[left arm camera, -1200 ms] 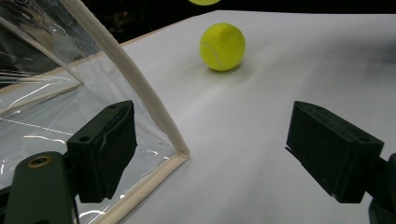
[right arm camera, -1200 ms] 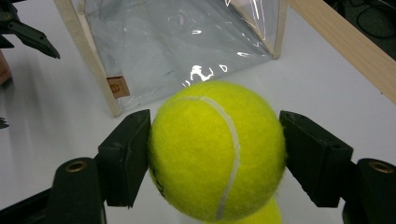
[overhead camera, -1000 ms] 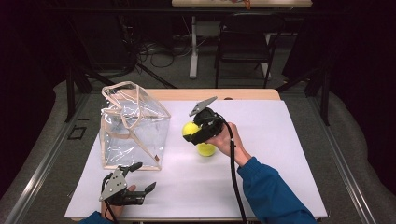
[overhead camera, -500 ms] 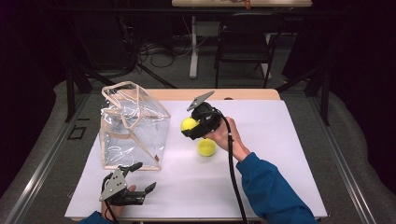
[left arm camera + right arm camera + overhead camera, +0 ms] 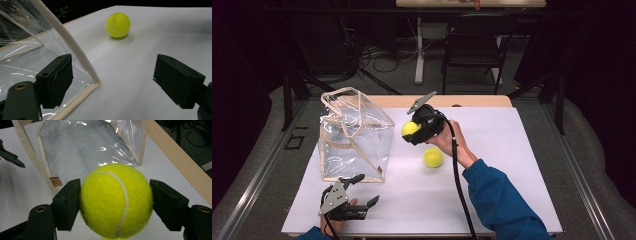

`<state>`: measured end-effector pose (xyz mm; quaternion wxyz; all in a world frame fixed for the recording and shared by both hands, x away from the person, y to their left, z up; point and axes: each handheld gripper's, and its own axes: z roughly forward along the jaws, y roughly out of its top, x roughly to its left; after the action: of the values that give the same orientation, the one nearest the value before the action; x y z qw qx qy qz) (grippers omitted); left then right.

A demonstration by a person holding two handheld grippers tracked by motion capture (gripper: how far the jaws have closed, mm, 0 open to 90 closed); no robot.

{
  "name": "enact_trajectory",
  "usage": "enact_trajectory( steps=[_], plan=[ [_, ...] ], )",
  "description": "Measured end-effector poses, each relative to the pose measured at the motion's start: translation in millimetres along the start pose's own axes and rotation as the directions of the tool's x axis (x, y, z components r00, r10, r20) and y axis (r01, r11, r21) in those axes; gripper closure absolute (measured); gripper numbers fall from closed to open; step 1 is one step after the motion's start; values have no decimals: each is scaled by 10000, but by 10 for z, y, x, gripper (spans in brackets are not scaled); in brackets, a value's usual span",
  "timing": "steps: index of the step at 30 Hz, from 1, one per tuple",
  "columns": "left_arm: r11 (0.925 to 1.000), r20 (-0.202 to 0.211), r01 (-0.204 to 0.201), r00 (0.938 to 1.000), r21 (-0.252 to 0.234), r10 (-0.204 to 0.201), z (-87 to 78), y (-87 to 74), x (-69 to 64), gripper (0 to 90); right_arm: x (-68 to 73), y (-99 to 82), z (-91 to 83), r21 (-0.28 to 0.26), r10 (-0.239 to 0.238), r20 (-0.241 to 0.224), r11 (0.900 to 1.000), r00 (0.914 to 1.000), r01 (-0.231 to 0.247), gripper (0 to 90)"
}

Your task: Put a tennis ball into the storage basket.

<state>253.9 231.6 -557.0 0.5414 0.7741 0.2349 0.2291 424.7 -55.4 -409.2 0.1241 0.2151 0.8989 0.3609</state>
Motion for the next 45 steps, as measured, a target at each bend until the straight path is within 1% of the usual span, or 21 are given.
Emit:
enact_trajectory(
  steps=[8, 18, 30, 38, 45],
  plan=[
    [10000, -4, -12, 10000, -4, 12, 0, 0, -2, 158, 10, 86, 23, -21, -83, -1, 10000, 10000, 83, 271],
    [10000, 11, 20, 10000, 31, -20, 2, 0, 1, 158, -17, 161, -8, -114, -152, 85, 9998, 9998, 153, 271],
    [10000, 53, -9, 10000, 44, 9, -2, 1, 2, 158, -10, 290, -31, -361, -232, 145, 9991, 9996, 237, 271],
    [10000, 48, -30, 10000, 41, 30, -3, 2, 0, 158, 6, 356, -8, -450, -320, 150, 9985, 9994, 327, 271],
    [10000, -2, 24, 10000, 20, -24, 0, -1, 4, 158, -1, 406, -31, -624, -349, 232, 9974, 9991, 363, 271]
  ],
)
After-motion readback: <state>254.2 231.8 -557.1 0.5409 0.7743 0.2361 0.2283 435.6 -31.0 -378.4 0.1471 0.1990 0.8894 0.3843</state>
